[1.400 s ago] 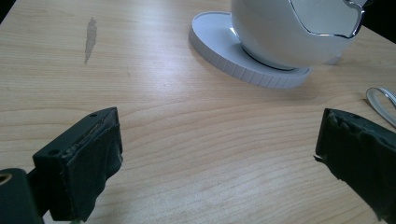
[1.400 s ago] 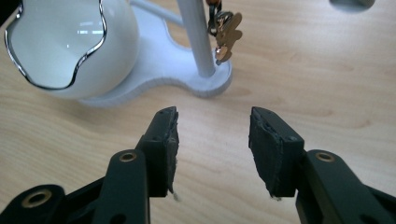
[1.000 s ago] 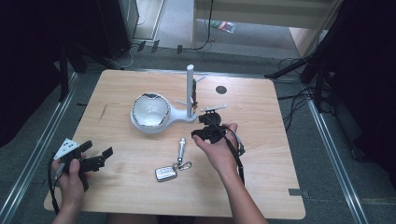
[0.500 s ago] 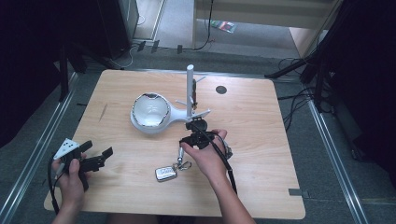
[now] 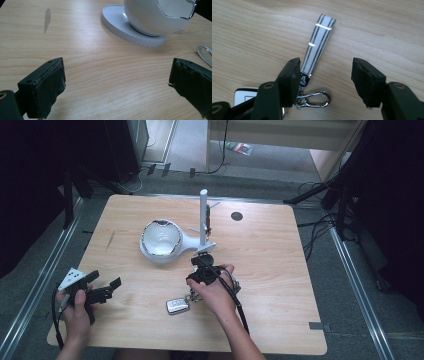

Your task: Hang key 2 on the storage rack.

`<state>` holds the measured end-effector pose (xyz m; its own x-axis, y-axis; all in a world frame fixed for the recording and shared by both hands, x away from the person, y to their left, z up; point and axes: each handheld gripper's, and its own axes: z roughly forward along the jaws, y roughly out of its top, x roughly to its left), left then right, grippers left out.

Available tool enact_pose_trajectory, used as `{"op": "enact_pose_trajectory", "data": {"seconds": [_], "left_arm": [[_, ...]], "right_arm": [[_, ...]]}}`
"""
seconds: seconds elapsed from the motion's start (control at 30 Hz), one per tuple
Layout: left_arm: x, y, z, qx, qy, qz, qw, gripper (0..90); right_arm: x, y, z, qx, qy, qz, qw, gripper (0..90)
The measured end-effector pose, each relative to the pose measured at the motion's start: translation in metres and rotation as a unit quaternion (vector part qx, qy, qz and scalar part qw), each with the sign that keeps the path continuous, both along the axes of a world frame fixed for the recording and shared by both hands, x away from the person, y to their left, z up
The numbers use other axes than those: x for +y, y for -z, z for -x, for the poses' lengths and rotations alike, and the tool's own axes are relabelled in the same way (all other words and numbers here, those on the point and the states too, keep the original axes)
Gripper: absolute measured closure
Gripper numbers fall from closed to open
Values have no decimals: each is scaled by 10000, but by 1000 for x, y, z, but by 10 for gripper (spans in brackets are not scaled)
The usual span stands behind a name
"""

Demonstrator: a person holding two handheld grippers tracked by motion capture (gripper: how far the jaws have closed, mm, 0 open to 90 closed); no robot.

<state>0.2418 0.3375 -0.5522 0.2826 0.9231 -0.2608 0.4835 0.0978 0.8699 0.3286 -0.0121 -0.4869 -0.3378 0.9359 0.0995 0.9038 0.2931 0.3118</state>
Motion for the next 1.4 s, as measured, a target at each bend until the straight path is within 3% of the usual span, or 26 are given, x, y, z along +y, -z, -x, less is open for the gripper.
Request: {"op": "enact_pose_trajectory", "data": {"seconds": [0.4, 0.7, 0.9, 1.0, 1.17, 1.3, 1.4], "left_arm": [[0, 0, 0, 7, -9, 15, 10000, 12], [0, 0, 0, 7, -7, 10, 10000, 12], [0, 0, 0, 3, -10, 15, 10000, 12], [0, 0, 0, 6, -11, 13, 10000, 12], [0, 0, 0, 5, 1, 7, 10000, 12], [0, 0, 0, 3, 4, 6, 10000, 12], [0, 0, 0, 0, 5, 10, 10000, 12]], "right_arm": [[16, 14, 0, 279, 30, 5, 9996, 535], [22, 22, 1, 403, 12, 212, 9990, 629], [22, 22, 2, 334, 14, 263, 9991, 700], [22, 22, 3, 237, -96, 401, 9989, 750], [22, 23, 4, 182, -220, 418, 9987, 757], [18, 23, 3, 174, -162, 216, 9995, 760], [9, 21, 4, 93, -161, -299, 9994, 761]]}}
